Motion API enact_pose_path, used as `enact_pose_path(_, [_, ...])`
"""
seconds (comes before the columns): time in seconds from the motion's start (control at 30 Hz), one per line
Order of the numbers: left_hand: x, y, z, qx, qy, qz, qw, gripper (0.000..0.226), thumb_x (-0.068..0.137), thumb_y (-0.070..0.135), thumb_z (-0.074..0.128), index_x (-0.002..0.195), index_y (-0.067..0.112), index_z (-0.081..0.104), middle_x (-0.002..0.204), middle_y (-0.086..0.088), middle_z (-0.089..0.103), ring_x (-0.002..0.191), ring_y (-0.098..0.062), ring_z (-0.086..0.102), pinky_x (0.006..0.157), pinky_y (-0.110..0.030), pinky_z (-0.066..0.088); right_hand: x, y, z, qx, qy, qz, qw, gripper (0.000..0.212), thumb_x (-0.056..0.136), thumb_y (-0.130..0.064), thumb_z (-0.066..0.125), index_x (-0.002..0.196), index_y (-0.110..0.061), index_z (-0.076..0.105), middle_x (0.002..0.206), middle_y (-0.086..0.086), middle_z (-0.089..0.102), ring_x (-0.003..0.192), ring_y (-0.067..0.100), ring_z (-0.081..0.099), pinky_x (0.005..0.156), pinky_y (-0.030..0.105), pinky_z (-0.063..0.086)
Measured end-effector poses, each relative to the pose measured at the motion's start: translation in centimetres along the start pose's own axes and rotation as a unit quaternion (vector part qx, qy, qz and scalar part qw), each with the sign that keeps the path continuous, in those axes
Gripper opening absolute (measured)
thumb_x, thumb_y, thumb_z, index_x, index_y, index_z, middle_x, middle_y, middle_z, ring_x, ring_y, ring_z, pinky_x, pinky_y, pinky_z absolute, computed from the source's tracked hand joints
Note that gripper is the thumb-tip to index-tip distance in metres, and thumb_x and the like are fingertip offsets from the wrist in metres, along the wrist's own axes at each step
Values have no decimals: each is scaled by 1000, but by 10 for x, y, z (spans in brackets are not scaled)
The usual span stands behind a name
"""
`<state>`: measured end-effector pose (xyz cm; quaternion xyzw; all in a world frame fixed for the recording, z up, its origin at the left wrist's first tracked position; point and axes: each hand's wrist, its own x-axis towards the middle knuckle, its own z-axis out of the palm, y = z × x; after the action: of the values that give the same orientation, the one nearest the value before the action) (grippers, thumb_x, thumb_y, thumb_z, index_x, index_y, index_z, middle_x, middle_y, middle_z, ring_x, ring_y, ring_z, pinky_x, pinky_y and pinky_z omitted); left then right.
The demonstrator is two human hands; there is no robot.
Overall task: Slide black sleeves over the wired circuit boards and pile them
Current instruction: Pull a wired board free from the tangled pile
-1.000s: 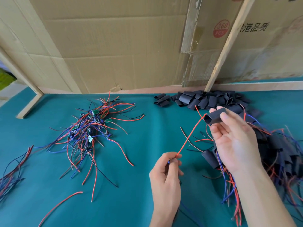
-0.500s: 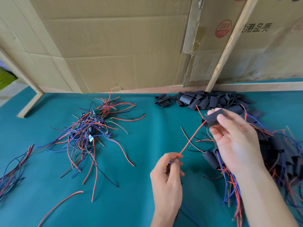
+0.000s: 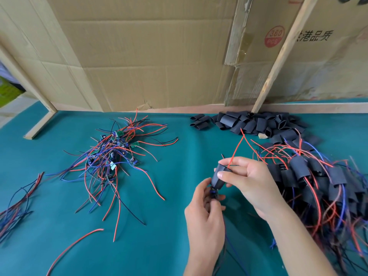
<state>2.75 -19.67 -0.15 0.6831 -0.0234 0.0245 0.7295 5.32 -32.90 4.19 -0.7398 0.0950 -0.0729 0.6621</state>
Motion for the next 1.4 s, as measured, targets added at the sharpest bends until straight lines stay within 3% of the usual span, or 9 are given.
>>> enact_pose_path(0.27, [-1, -4, 0, 29, 7, -1, 1000, 48, 96, -10, 54, 109, 36, 61, 94, 23, 75, 76, -12, 75, 70, -21, 59, -2, 1, 3, -88, 68, -32, 993, 15, 84, -12, 81, 94, -23, 78, 76, -4, 79, 66, 3, 64, 65, 21, 54])
enact_pose_path(0.37, [-3, -5, 0, 57, -3, 8, 998, 47, 96, -8, 54, 110, 37, 62, 91, 21, 76, 72, -10, 74, 69, -15, 55, -3, 0, 5, -154, 86, -59, 983, 13, 82, -15, 81, 89, -25, 77, 68, -11, 76, 61, -2, 60, 65, 12, 47])
enact_pose_path(0.53, [-5, -5, -1, 104, -22, -8, 994, 42, 96, -4, 55, 125, 26, 59, 88, 28, 73, 68, -5, 72, 66, -10, 51, -3, 0, 4, -165, 79, -61, 981, 15, 80, -15, 82, 87, -27, 78, 74, -13, 78, 67, 1, 67, 68, 18, 52])
enact_pose_path(0.67, [-6, -1, 1, 167, -35, -1, 985, 46, 95, 4, 57, 134, 28, 54, 90, 36, 67, 74, -3, 67, 71, -21, 54, -4, 1, 5, -183, 59, -71, 979, 16, 78, -13, 83, 83, -27, 76, 70, -13, 76, 61, 0, 65, 64, 10, 47])
enact_pose_path(0.77, [-6, 1, 1, 169, -13, -1, 986, 46, 94, 6, 61, 135, 26, 54, 86, 33, 67, 69, -7, 66, 71, -27, 55, -4, 4, 7, -218, 51, -76, 972, 13, 77, -15, 83, 80, -26, 75, 68, -12, 75, 63, 14, 65, 62, 16, 48])
enact_pose_path(0.9, [-5, -2, -2, 109, 26, -14, 994, 38, 95, 6, 61, 126, 28, 57, 82, 18, 72, 69, -12, 70, 73, -37, 59, -2, 6, 6, -173, 43, -51, 983, 12, 78, -16, 84, 80, -24, 76, 65, -7, 75, 55, 4, 60, 57, 13, 46])
enact_pose_path(1.0, [-5, -3, -2, 100, 16, 8, 995, 27, 96, 7, 57, 110, 29, 63, 78, 9, 71, 69, -17, 67, 70, -41, 58, -1, 6, 7, -92, 24, -5, 995, 11, 81, -12, 84, 83, -19, 76, 67, 4, 74, 55, 9, 57, 51, 21, 49])
enact_pose_path(1.3, [-4, -8, -1, 75, 24, 40, 996, 32, 102, 8, 47, 96, 36, 61, 71, 12, 69, 62, -12, 61, 56, -15, 44, -4, 3, 11, 17, -73, 49, 996, 18, 91, -17, 78, 98, -2, 72, 79, 11, 75, 66, 19, 63, 56, 26, 52])
enact_pose_path(1.4, [-4, -9, -2, 69, 9, 46, 997, 33, 102, 8, 44, 96, 36, 61, 71, 13, 68, 61, -8, 60, 58, -16, 44, -5, 3, 13, 17, -89, 55, 994, 19, 93, -18, 76, 99, 0, 72, 77, 11, 72, 64, 22, 61, 57, 29, 52])
